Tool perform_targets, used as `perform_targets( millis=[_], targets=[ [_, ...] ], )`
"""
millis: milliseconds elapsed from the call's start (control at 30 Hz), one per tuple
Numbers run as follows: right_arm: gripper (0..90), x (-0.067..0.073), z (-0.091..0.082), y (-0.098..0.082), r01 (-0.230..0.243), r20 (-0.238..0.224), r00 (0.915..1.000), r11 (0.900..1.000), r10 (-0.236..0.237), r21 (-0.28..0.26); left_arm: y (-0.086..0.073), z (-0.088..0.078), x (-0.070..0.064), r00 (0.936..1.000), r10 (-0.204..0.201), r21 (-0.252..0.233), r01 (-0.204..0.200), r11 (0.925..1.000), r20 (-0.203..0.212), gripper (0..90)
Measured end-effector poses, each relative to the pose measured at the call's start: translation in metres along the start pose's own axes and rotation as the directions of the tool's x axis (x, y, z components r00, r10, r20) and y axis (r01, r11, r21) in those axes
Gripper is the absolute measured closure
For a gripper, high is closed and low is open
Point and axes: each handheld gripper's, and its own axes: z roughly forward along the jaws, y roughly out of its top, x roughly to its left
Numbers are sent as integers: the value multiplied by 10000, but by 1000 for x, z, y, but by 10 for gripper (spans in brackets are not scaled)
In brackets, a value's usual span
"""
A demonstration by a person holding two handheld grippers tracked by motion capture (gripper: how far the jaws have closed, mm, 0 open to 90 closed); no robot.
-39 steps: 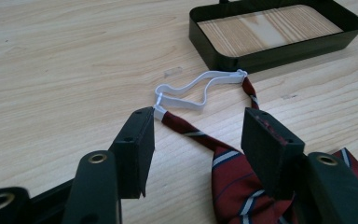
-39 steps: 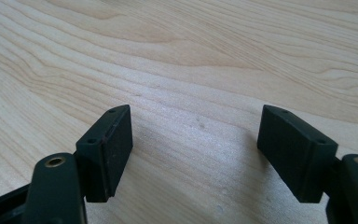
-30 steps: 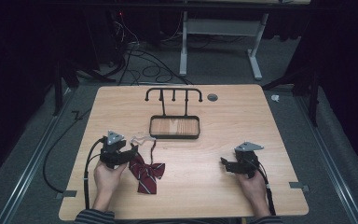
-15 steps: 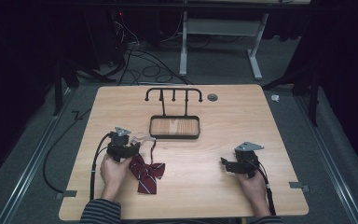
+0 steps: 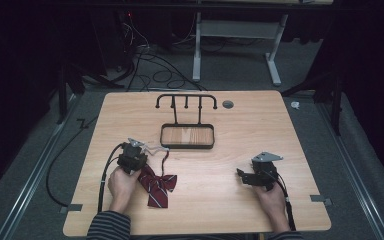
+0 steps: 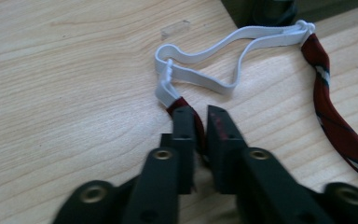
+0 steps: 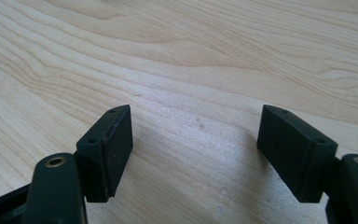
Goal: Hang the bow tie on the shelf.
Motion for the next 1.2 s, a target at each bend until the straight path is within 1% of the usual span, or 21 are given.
perform_targets(
  millis=[33, 67, 133, 200, 300, 400, 500, 600, 700, 767, 867, 967, 1033, 1200],
  targets=[
    [280, 0, 0, 0, -3, -5, 10000, 10000, 3, -10, 0, 0, -1, 9999, 147, 22, -147, 9999, -64, 869],
    [280, 0, 0, 0, 1, 0, 10000, 10000, -1, -1, 0, 0, -2, 9998, 159, 5, -159, 9999, -95, 886],
    [280, 0, 0, 0, -6, -5, 10000, 10000, 6, -11, 0, -1, -1, 9999, 123, 77, -124, 9999, 28, 891],
    [280, 0, 0, 0, 0, -3, 10000, 10000, 0, 1, 0, -1, 0, 9999, 153, 74, -153, 9999, 43, 893],
    [280, 0, 0, 0, 1, -2, 10000, 10000, -1, -2, 0, -5, -1, 9997, 196, -80, -195, 9998, 150, 894],
    [280, 0, 0, 0, -2, -9, 10000, 10000, 2, -9, 1, -15, -5, 9992, 309, -434, -297, 9986, 258, 894],
    [280, 0, 0, 0, 3, 1, 10000, 10000, -3, 0, 1, -27, -11, 9979, 537, -727, -510, 9960, 356, 894],
    [280, 0, 0, 0, 1, 2, 10000, 10000, -1, -1, 0, -37, -14, 9964, 719, -901, -675, 9936, 459, 894],
    [280, 0, 0, 0, 2, -1, 10000, 10000, -2, -3, 0, -47, -14, 9951, 768, -1097, -697, 9915, 623, 894],
    [279, 0, 0, 0, 2, 1, 10000, 10000, -2, 1, 1, -52, -15, 9945, 865, -1174, -792, 9899, 587, 894],
    [280, 0, 0, 0, 1, -2, 10000, 10000, -1, -7, 4, -60, -17, 9928, 996, -1336, -900, 9869, 664, 894],
    [279, 0, 0, 0, -12, -17, 10000, 10000, 12, -12, 7, -65, -19, 9907, 990, -1359, -858, 9870, 932, 893],
    [279, 0, 0, 0, -51, -31, 10000, 10000, 51, 6, 9, -68, -20, 9898, 876, -1347, -721, 9883, 1125, 893],
    [278, 0, 0, 0, 25, -7, 10000, 10000, -25, 6, 13, -81, -29, 9883, 1122, -1267, -988, 9870, 1033, 893]
  ],
)
